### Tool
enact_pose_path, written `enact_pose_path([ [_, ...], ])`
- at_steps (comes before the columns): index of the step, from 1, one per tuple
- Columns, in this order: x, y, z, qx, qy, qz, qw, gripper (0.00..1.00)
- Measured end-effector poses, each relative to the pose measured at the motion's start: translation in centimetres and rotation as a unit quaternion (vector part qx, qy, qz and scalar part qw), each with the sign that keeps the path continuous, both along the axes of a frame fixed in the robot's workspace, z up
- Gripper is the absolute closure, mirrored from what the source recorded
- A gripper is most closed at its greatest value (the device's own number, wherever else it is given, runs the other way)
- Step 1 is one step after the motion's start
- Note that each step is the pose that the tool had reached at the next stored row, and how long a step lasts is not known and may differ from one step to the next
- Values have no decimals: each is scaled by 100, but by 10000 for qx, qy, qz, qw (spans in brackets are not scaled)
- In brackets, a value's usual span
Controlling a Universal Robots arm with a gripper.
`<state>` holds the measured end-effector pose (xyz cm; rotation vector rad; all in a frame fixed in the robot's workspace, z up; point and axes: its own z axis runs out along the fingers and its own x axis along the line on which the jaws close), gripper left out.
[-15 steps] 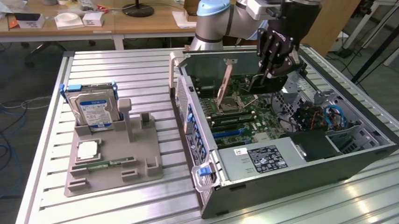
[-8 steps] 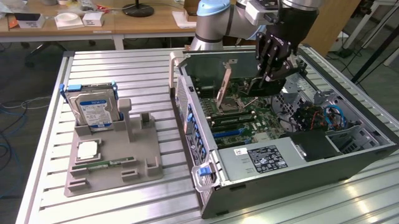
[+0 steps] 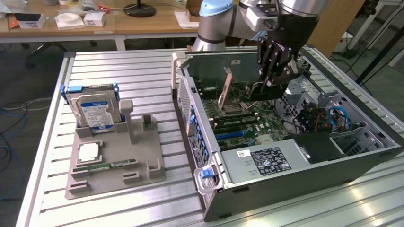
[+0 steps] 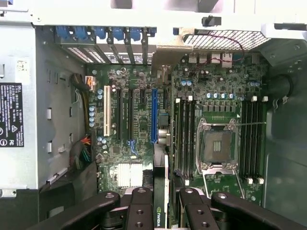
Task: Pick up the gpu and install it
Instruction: 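Insert the gpu into the slot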
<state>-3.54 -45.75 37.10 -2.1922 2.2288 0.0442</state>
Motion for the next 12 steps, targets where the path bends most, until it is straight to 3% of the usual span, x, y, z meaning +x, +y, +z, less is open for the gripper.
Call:
enact_pose_path([
  [12,-16,0,-178,0,0,-18,10000,74],
])
